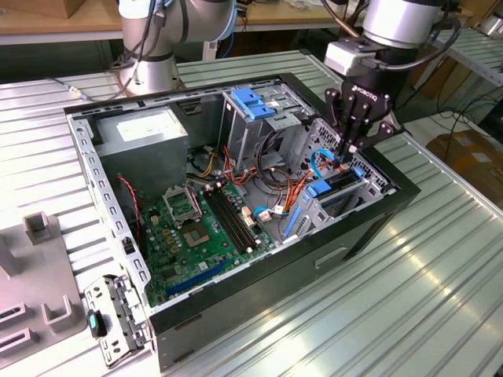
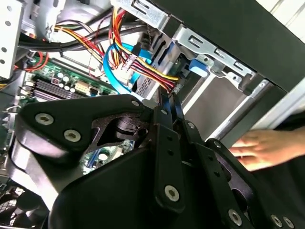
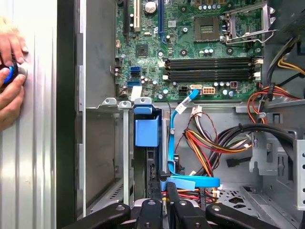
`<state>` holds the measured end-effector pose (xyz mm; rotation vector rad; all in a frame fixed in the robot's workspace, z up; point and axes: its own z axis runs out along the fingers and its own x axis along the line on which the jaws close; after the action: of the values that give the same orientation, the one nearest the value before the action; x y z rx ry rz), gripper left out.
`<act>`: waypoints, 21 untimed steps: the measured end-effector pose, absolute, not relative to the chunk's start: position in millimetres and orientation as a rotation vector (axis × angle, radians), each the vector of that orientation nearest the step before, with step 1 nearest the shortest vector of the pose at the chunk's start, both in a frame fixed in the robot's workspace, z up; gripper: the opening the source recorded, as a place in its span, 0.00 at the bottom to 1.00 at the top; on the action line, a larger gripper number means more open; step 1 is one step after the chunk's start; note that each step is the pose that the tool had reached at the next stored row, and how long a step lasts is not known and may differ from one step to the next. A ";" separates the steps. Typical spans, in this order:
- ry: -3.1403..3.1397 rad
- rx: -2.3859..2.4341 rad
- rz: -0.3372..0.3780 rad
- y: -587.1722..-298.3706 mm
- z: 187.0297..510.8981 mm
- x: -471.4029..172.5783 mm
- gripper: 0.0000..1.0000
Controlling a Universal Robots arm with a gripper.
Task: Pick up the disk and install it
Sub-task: 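Insert the second disk wire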
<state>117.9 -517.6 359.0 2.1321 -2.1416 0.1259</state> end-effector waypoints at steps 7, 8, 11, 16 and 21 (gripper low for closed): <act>-2.178 2.171 0.050 -535.5 357.4 117.5 0.16; -2.180 2.172 0.048 -536.7 357.2 117.2 0.16; -2.181 2.176 0.046 -539.3 356.3 116.0 0.16; -2.191 2.186 0.027 -545.8 353.7 115.9 0.16; -2.205 2.201 -0.005 -547.7 351.9 115.9 0.16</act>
<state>115.9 -547.7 351.9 2.2010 -2.2052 -0.0050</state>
